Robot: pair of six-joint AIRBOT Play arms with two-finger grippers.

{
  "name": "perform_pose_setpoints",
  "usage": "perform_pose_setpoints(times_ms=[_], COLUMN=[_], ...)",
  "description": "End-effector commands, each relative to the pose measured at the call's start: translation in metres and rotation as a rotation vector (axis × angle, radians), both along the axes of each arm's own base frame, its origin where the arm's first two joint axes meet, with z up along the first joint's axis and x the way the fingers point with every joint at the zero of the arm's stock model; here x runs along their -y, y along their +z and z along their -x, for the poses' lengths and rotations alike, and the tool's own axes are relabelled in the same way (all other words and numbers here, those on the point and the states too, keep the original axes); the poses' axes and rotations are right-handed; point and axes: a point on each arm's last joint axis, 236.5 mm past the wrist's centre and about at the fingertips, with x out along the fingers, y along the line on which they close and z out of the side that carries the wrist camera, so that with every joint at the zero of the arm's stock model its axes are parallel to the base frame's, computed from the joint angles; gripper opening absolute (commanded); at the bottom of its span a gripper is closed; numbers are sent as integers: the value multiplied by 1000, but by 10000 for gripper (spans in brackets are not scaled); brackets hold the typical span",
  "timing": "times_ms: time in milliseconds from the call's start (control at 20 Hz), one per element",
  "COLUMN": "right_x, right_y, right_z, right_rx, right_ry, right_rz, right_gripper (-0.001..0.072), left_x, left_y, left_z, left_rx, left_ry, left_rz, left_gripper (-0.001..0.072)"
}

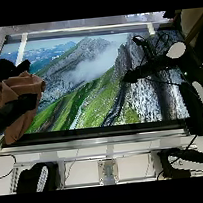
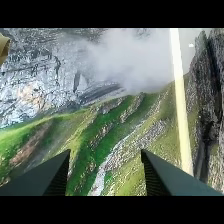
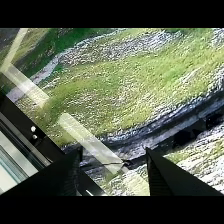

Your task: Fold the clothes and pants, and hang the long-sleeved shirts on hangers.

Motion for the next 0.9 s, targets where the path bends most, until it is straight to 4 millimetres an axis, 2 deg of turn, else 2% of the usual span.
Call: perform_pose_setpoints(times_ms=[0,450,550,850], right_x=[0,0,0,0], right_y=[1,1,1,1], right_z=[0,0,0,0], right_rx=[1,1,1,2], right_ry=[1,1,1,0], right_rz=[0,0,0,0], right_gripper=[440,440,440,440], left_x=[0,0,-7,-15], left_y=[1,1,12,-22], left_z=[0,0,-13,-36], left_rx=[2,2,66,-32], left_ry=[0,0,35,51], left_rz=[0,-1,2,6], left_gripper=[487,487,487,487])
